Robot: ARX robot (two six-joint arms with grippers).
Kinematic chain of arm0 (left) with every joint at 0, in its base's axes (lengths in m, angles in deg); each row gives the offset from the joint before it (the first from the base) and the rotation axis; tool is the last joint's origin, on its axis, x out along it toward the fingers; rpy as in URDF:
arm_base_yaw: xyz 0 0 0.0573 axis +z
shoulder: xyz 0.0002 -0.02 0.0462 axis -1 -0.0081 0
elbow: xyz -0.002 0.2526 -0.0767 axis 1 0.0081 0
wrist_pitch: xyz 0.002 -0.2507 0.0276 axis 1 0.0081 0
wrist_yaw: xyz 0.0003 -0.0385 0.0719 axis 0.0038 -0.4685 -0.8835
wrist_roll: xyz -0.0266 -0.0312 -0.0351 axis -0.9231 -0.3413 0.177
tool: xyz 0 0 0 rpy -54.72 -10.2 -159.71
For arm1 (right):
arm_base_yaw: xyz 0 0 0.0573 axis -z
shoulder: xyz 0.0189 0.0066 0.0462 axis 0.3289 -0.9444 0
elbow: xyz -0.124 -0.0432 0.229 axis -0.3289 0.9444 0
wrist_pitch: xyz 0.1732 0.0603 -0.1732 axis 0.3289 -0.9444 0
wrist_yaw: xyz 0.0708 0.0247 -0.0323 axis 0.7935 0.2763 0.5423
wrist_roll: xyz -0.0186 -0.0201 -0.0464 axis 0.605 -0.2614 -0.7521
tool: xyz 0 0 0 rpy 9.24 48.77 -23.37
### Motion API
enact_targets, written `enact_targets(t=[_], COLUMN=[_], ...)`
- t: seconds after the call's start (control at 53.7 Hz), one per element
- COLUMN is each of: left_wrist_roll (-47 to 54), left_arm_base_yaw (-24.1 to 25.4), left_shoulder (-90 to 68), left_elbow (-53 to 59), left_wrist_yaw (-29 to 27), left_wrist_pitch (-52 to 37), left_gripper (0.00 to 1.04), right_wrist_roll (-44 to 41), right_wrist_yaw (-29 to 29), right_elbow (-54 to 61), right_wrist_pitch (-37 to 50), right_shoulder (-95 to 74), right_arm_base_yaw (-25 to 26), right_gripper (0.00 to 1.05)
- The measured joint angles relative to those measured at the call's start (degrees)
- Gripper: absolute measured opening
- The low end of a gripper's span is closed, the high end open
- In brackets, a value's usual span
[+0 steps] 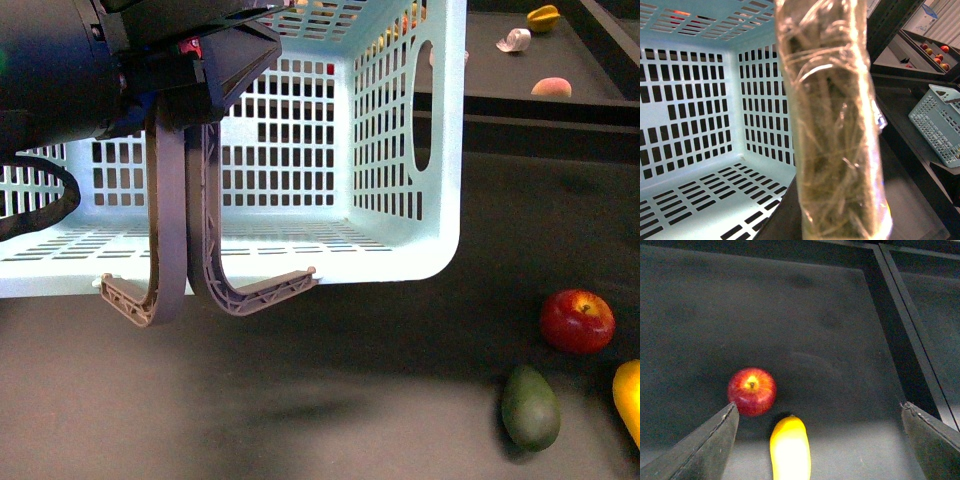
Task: Pick mango with right arm and hold basket with left
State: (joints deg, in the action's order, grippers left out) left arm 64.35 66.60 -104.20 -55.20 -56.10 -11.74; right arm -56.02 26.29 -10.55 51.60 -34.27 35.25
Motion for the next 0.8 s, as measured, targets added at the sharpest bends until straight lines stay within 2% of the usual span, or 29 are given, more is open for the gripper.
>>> enact_targets(t=[0.205, 0.429, 0.801], left_wrist_roll=[0.02, 0.0, 0.0], left_arm_base_yaw=[0.0, 0.0, 0.0], left_shoulder=[0.0, 0.0, 0.0], left_elbow=[0.0, 0.0, 0.0], left_wrist_yaw=[-0.04, -0.02, -0.02], left_wrist_pitch=[0.0, 0.0, 0.0], left_gripper=[0.08, 0.08, 0.08], right_wrist_roll=[-0.63, -0.5, -0.55], right_wrist_yaw=[-0.42, -0.11, 0.09], right_elbow=[-3.87, -8.79, -14.78], right_wrist_pitch=[6.21, 8.9, 11.32], right_shoulder=[-14.49, -28.94, -41.68], right_arm_base_yaw=[2.08, 4.28, 4.17], right_gripper=[0.97, 0.97, 0.97])
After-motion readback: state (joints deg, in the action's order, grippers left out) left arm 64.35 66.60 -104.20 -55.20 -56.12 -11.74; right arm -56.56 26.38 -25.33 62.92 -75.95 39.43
